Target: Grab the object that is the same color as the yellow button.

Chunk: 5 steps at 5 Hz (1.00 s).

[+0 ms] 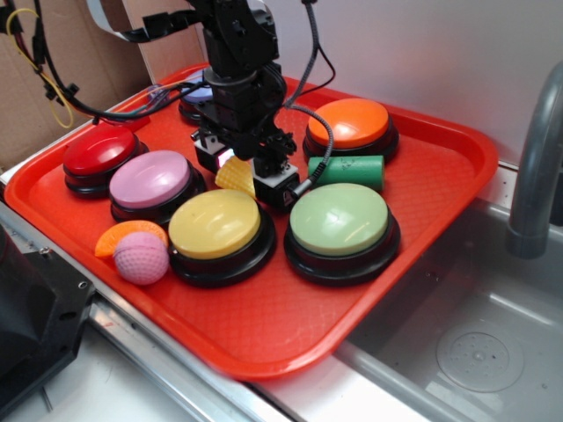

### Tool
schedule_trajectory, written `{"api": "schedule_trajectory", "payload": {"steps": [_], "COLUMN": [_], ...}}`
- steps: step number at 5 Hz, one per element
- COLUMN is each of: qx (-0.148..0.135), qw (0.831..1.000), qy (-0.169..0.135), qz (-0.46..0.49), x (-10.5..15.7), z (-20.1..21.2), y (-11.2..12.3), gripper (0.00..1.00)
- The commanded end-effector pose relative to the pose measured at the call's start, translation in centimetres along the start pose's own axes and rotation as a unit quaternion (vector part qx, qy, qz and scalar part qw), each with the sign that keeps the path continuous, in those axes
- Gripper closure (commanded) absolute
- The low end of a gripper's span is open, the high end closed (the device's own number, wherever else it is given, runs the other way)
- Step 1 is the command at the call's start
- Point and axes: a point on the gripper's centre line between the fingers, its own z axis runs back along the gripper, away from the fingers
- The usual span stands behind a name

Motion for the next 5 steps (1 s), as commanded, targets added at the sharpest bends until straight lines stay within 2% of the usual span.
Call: {"api": "schedule_trajectory", "payload": {"steps": [1, 2, 5], "qx": [-0.009, -0.012, -0.035], "qw": [1.0, 1.0, 0.994], "qy": [-0.018, -0.02, -0.094], "qz": [0.003, 0.011, 0.041], "x": [0.2, 0.3, 2.2], "z": [0.5, 1.3, 14.4], "y": [0.4, 1.0, 5.1], "gripper": [1.0, 1.0, 1.0]}}
